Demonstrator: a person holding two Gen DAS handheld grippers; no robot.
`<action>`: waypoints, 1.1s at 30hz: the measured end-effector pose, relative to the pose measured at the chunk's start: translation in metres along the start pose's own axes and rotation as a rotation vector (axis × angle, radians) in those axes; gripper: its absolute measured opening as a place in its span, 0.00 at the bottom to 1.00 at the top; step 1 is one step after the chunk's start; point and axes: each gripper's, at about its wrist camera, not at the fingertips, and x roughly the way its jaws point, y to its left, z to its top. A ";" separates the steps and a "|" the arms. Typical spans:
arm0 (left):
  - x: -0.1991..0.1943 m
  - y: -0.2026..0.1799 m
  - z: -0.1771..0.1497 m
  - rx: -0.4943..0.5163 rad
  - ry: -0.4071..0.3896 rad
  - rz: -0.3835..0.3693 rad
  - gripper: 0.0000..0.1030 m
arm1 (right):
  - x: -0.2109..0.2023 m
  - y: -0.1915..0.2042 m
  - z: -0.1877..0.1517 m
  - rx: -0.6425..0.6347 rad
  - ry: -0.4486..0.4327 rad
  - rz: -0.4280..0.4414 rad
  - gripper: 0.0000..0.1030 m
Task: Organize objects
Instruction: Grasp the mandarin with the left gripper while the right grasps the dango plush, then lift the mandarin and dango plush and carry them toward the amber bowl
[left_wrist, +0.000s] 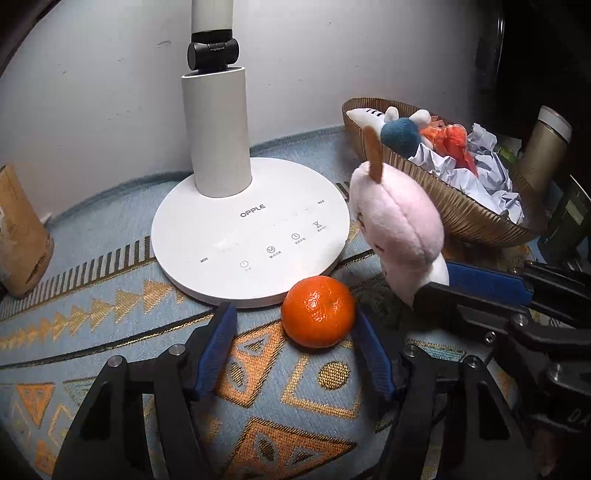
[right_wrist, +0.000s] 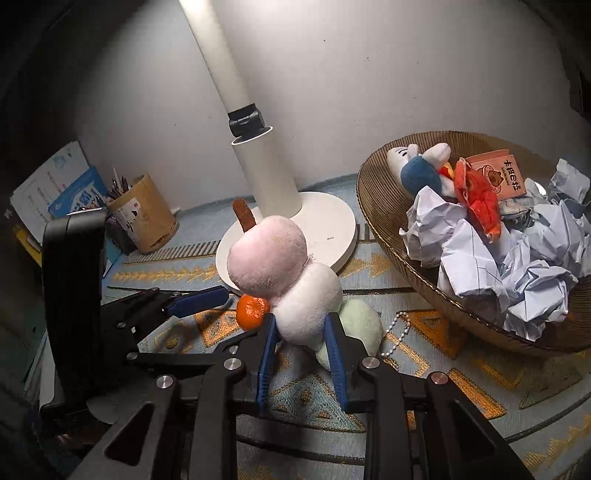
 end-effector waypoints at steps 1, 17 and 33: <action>0.000 -0.001 0.001 -0.014 -0.002 0.011 0.59 | -0.003 -0.005 -0.002 0.018 0.005 0.024 0.25; -0.078 0.102 -0.057 -0.227 -0.113 0.165 0.33 | 0.019 -0.014 -0.025 0.310 0.197 0.236 0.66; -0.080 0.116 -0.070 -0.300 -0.164 0.086 0.33 | 0.080 0.044 0.011 0.003 0.136 -0.169 0.85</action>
